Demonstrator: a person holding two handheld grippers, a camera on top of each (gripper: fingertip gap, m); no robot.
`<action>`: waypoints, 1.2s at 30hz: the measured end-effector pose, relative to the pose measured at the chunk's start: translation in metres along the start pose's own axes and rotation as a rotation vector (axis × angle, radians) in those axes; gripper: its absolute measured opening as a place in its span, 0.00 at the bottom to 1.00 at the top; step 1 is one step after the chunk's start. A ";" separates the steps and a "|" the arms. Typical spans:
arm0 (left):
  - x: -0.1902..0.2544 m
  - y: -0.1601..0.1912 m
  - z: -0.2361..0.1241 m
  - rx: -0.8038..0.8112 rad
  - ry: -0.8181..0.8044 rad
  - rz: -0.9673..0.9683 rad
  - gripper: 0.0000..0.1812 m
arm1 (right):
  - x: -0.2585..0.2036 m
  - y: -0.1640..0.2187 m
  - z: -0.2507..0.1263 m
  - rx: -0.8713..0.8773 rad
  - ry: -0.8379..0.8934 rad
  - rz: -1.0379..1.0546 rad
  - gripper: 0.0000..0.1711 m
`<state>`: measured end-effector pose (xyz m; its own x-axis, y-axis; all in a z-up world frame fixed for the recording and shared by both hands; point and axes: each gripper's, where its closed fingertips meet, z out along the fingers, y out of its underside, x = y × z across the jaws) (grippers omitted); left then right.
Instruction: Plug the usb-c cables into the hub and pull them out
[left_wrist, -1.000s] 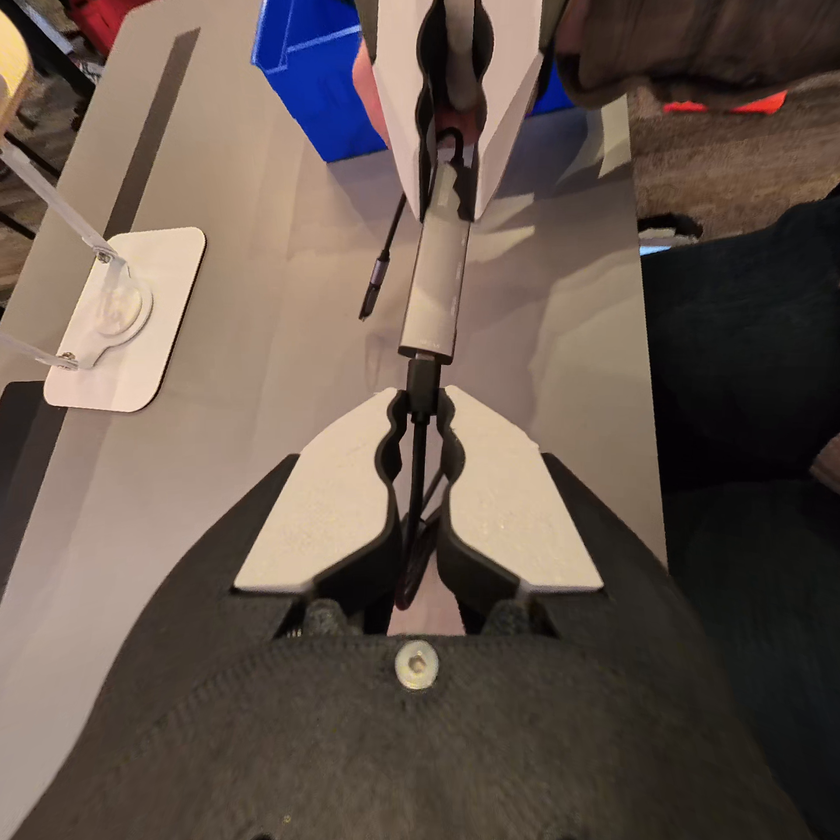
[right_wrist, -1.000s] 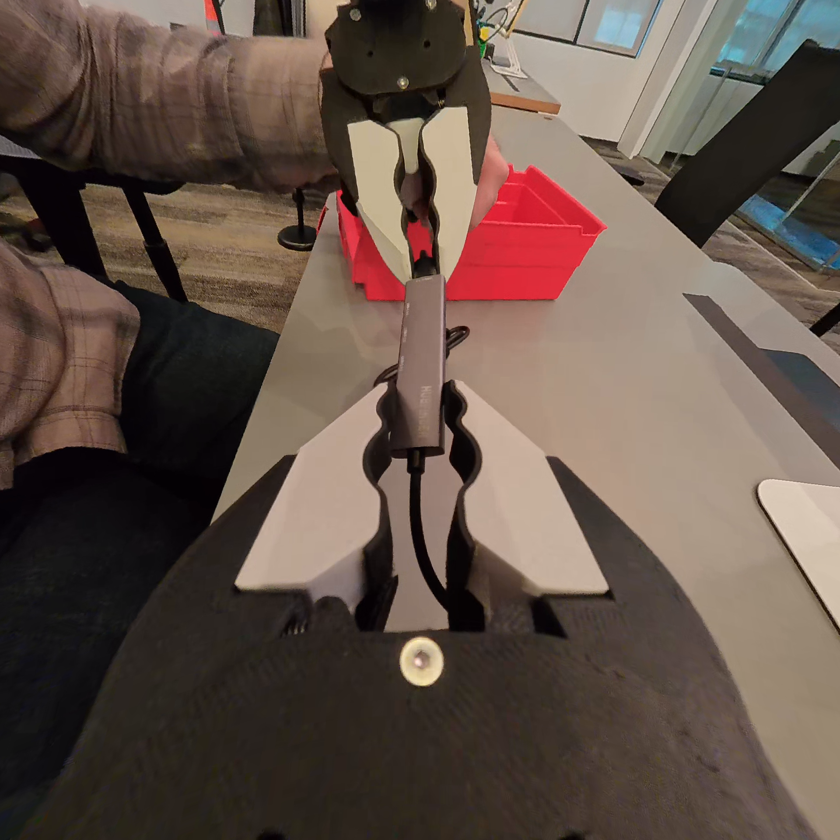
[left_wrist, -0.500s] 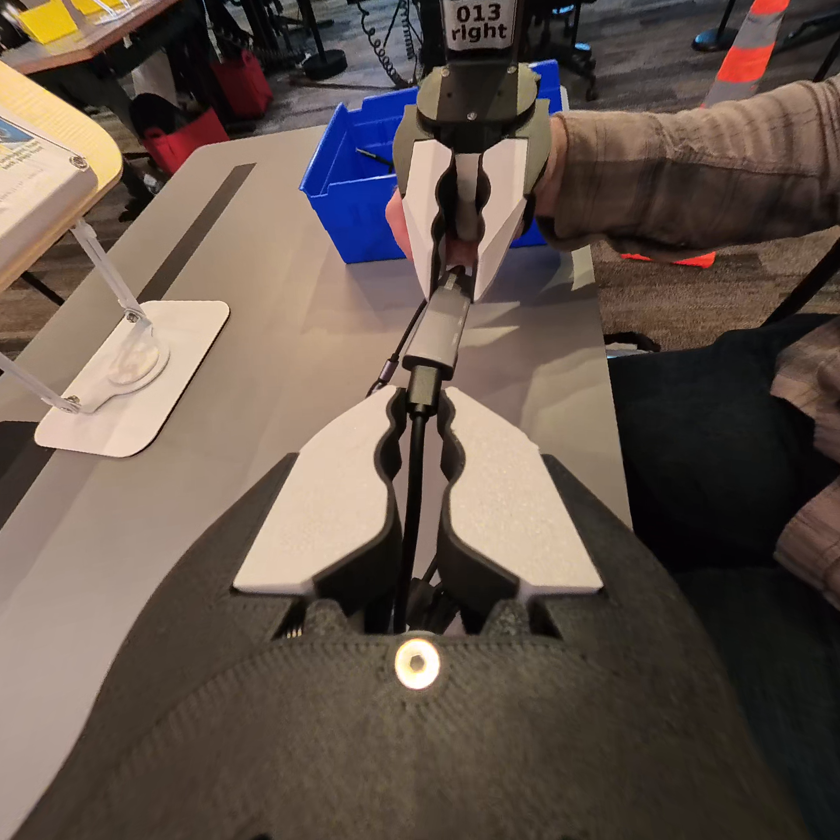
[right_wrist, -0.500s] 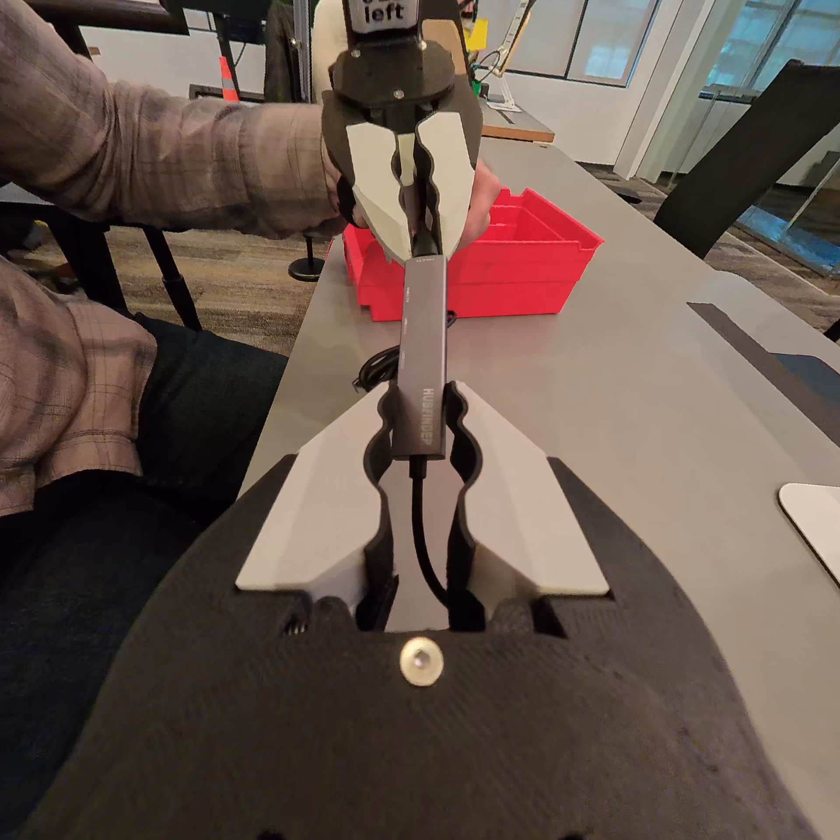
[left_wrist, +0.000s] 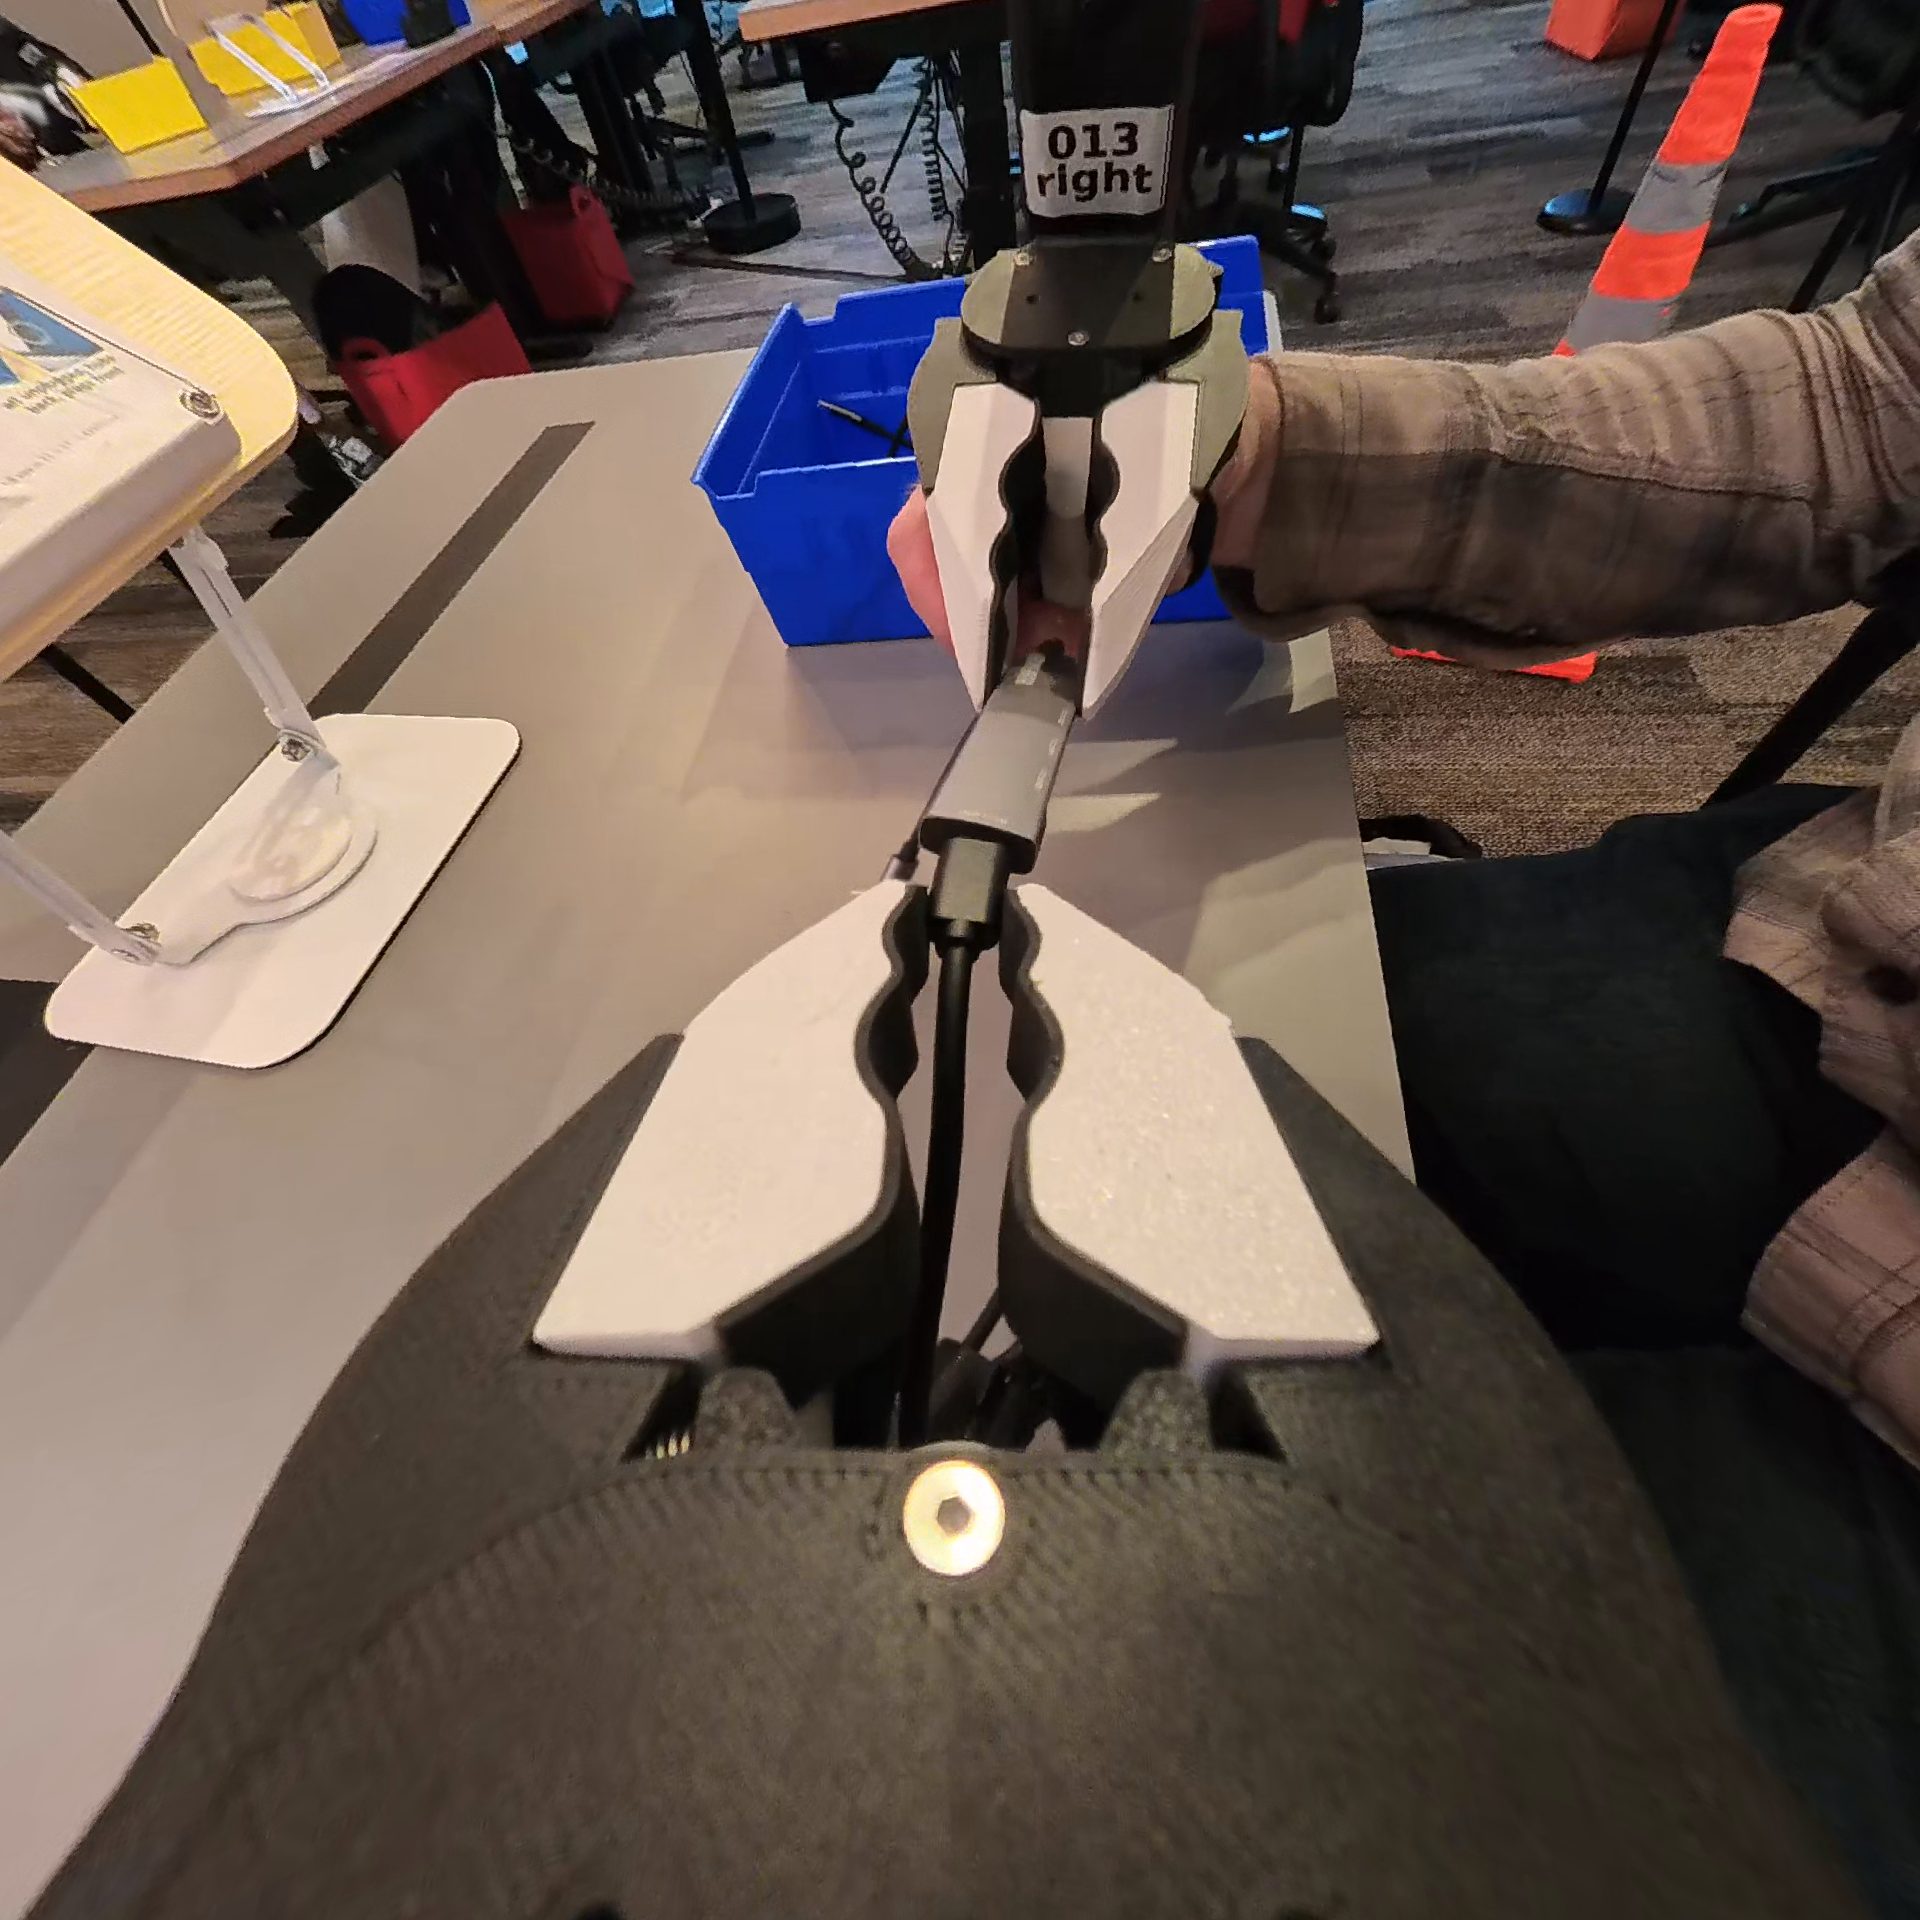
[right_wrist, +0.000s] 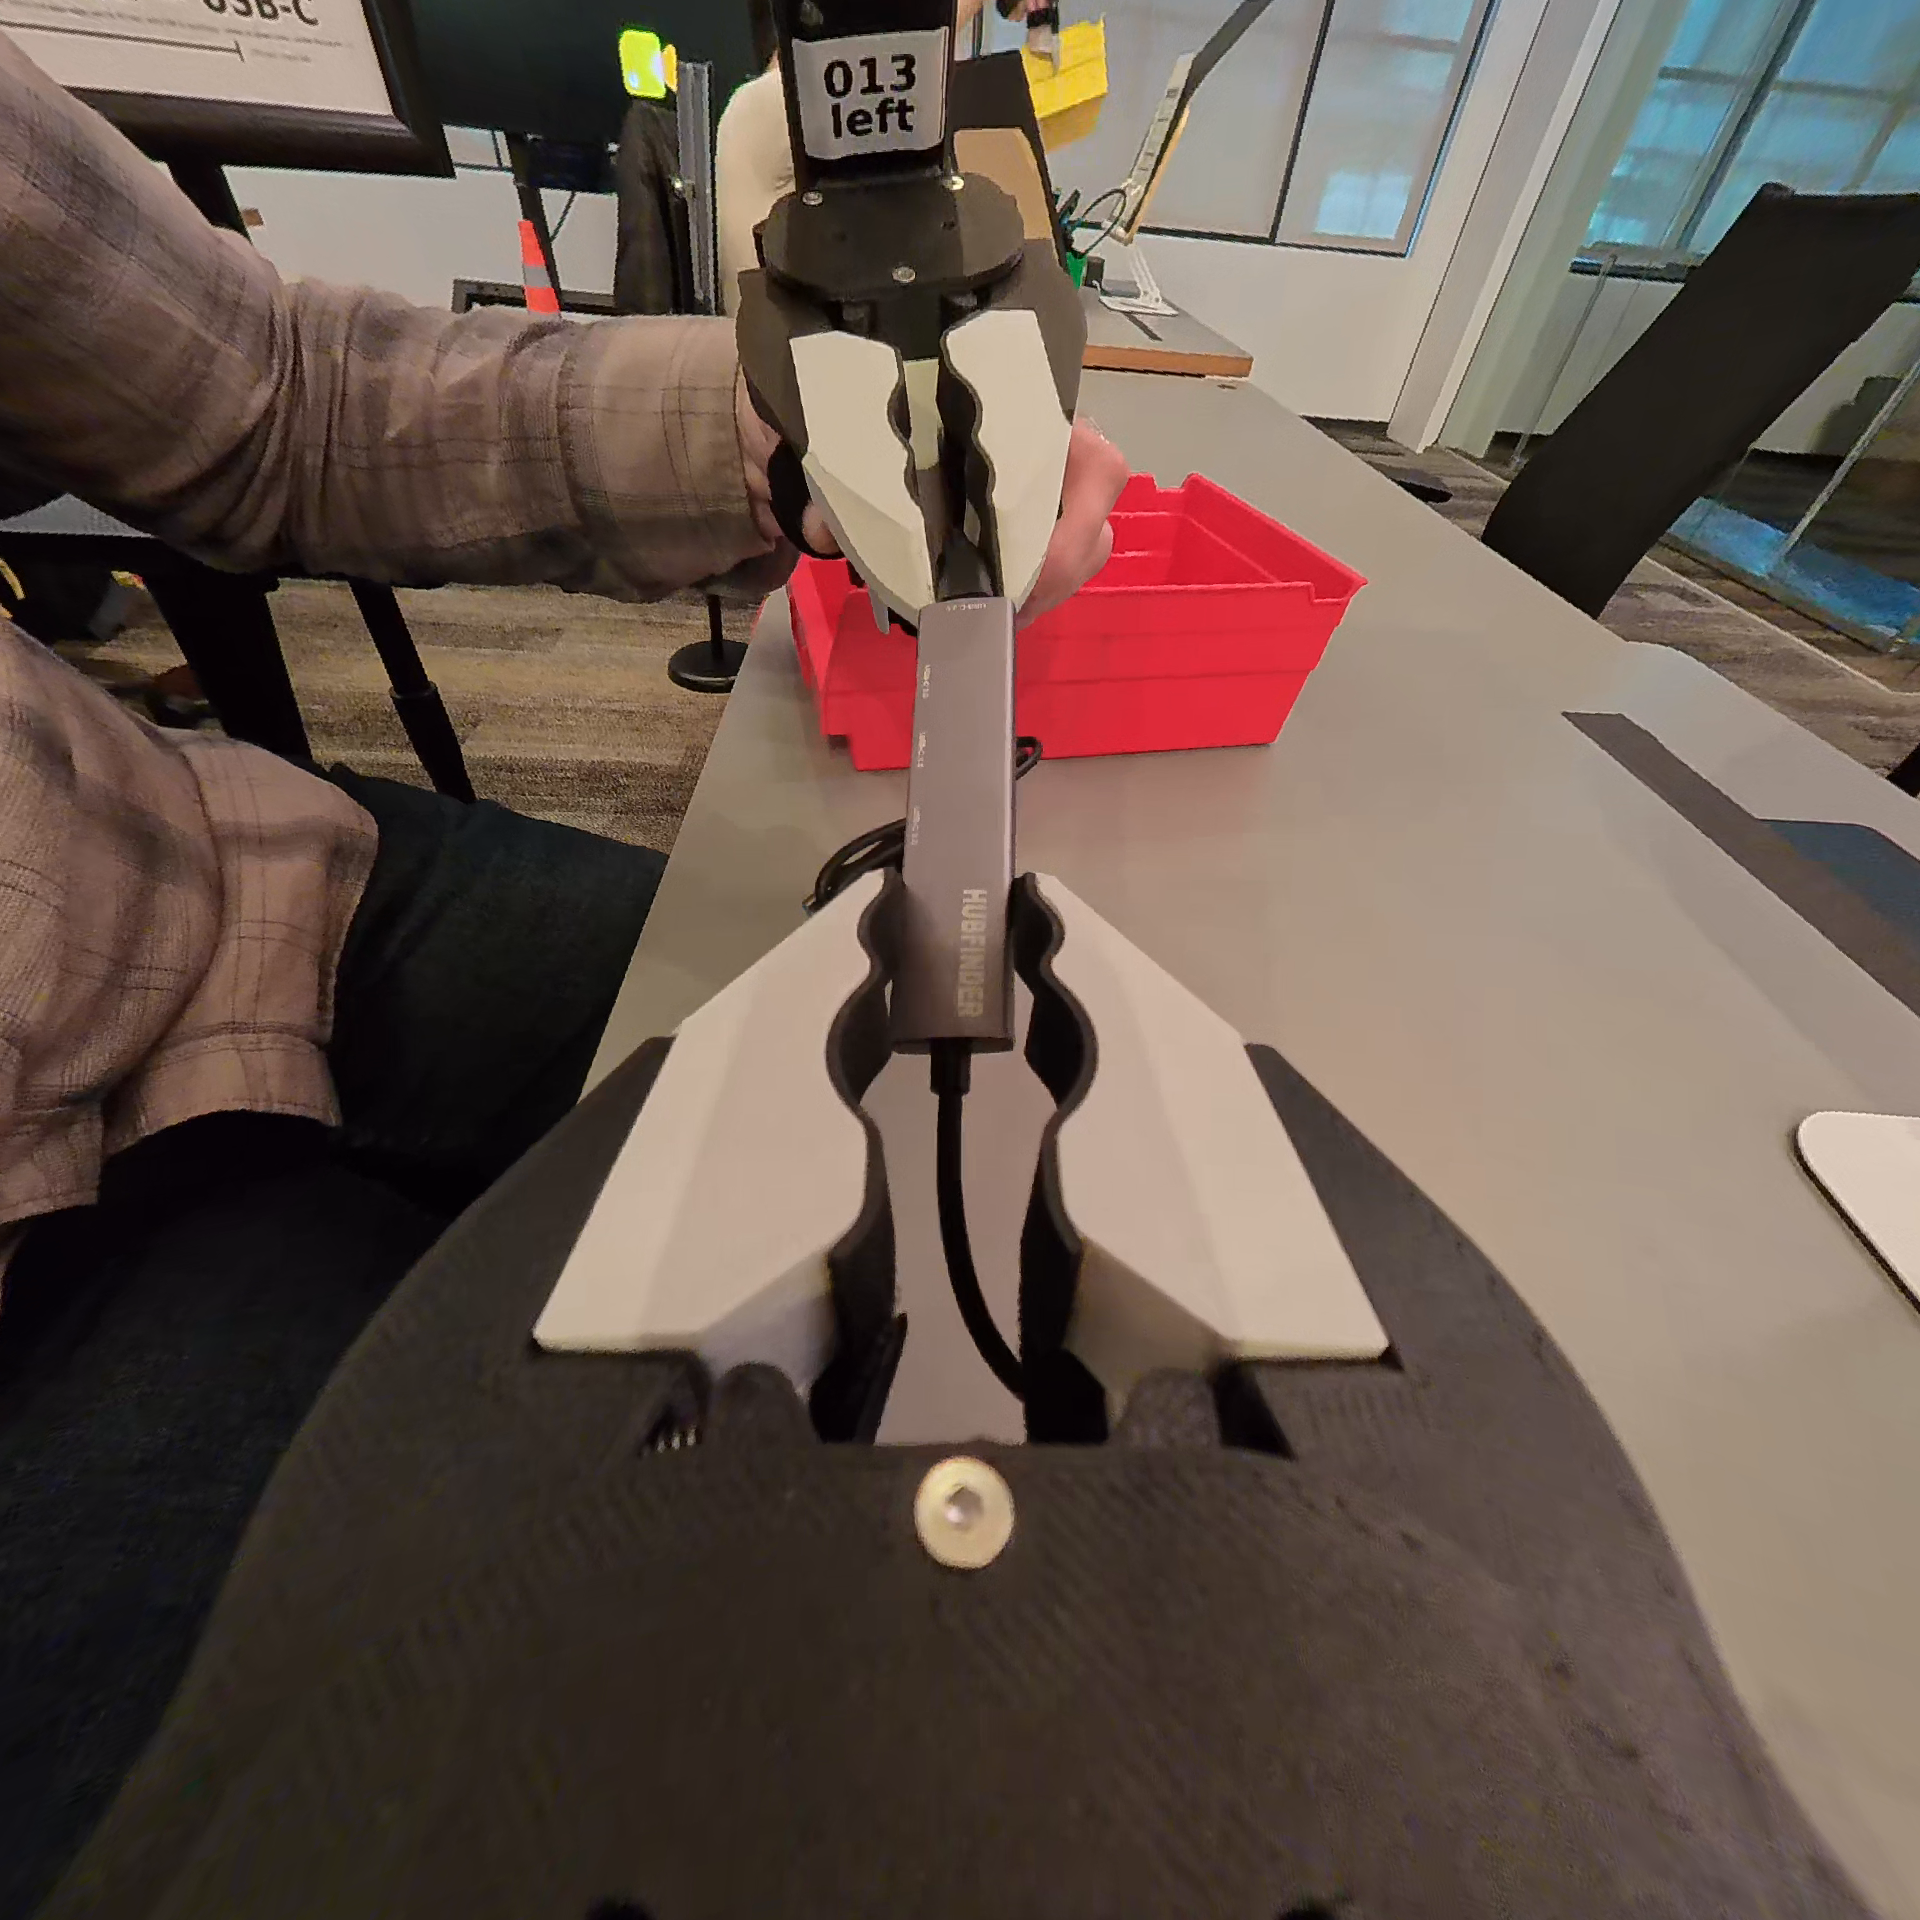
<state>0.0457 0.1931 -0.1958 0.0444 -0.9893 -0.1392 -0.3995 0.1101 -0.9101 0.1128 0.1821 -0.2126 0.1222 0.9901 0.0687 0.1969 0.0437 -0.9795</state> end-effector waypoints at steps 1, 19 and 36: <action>0.000 0.001 0.000 -0.008 -0.002 0.002 0.07 | 0.000 0.000 0.000 0.001 0.003 0.000 0.11; -0.003 -0.001 0.002 0.033 -0.007 -0.058 0.07 | 0.008 -0.023 -0.009 0.125 0.066 -0.004 0.11; 0.000 -0.014 0.005 0.105 -0.005 -0.085 0.07 | 0.017 -0.028 -0.003 0.172 0.119 0.045 0.20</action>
<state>0.0556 0.1916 -0.1852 0.0788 -0.9950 -0.0612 -0.2964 0.0353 -0.9544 0.1126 0.1968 -0.1832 0.2428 0.9694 0.0362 0.0212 0.0320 -0.9993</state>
